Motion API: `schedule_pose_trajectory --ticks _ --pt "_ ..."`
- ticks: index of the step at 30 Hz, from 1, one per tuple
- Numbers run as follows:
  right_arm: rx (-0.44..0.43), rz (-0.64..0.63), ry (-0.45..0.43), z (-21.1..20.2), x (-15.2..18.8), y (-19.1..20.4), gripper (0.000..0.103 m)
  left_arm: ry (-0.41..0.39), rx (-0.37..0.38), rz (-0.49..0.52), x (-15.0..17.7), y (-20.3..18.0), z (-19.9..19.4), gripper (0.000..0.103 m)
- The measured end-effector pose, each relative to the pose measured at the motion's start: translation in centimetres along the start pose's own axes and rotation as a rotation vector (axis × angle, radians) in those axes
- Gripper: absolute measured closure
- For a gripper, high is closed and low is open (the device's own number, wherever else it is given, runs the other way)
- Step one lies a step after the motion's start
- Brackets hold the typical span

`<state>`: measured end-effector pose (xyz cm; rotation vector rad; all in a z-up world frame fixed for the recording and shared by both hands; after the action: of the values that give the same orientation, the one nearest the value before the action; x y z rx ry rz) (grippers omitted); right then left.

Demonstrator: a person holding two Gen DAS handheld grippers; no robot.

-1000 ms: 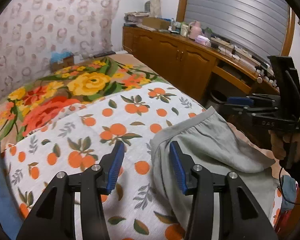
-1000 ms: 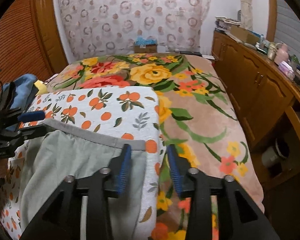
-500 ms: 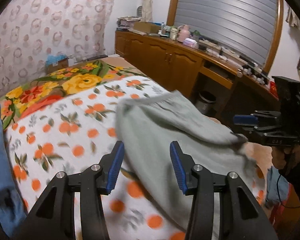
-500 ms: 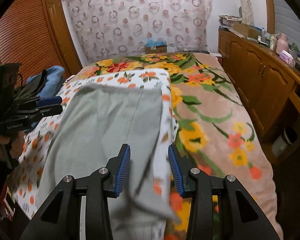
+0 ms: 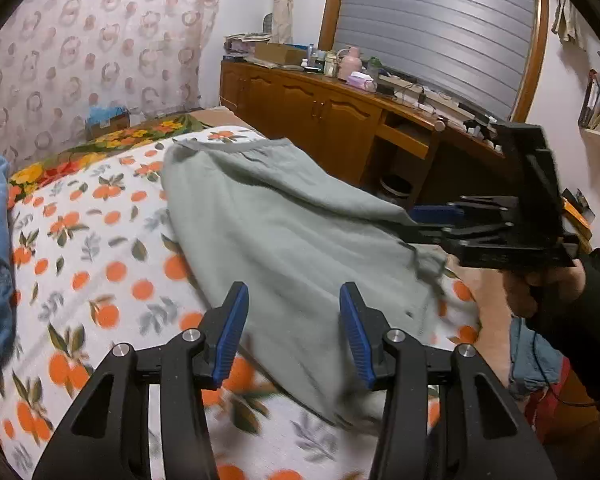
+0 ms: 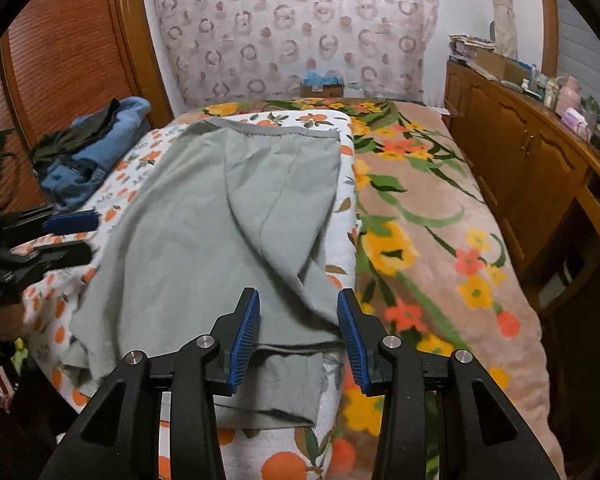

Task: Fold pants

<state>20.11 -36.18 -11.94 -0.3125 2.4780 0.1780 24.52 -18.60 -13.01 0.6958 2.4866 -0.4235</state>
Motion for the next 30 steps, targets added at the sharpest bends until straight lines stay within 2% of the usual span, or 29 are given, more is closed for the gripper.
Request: schedule_pose_trajectory --ticks 7,12,18,19,21,23,25,28,30 --pt "0.015 -0.002 -0.016 0.0 0.1 -0.1 0.058 -0.001 -0.002 -0.014 1.8 -2.1 -0.5 0.055" --pt "0.004 0.018 -0.01 0.1 0.5 -0.3 0.058 0.037 -0.011 -0.033 3.4 -2.4 0.7 0.055" --pt "0.002 0.004 0.008 0.4 1.0 0.2 0.058 0.096 -0.02 0.003 4.8 -3.0 1.7 0.055" --pt "0.0 0.003 0.007 0.3 1.0 0.2 0.066 0.1 -0.037 0.015 4.8 -3.0 1.8 0.055" --pt "-0.002 0.005 0.001 0.1 1.0 0.2 0.072 0.107 -0.053 0.039 5.0 -3.2 2.0 0.056" --pt "-0.006 0.007 -0.006 -0.1 1.0 0.2 0.081 0.113 -0.063 0.04 5.0 -3.0 2.1 0.063" --pt "-0.008 0.012 -0.011 -0.2 1.0 0.0 0.09 0.12 -0.064 0.024 5.0 -2.5 2.2 0.077" --pt "-0.02 0.013 -0.019 -0.6 1.2 -0.1 0.096 0.105 -0.05 0.009 4.9 -2.0 1.8 0.095" --pt "-0.019 0.017 -0.028 -0.9 1.3 -0.2 0.097 0.086 -0.04 0.005 4.8 -1.9 0.8 0.097"
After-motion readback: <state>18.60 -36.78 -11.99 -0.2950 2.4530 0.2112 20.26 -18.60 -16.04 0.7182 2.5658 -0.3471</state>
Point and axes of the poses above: each gripper's, at about its wrist camera, not at the fingertips, and z roughly the way its jaws point, y to its left, x to its underside, the point moved 10 cm from there along z, roughly the way its jaws point, and after that the axes turned 14 degrees about y, right-handed, at the moved point
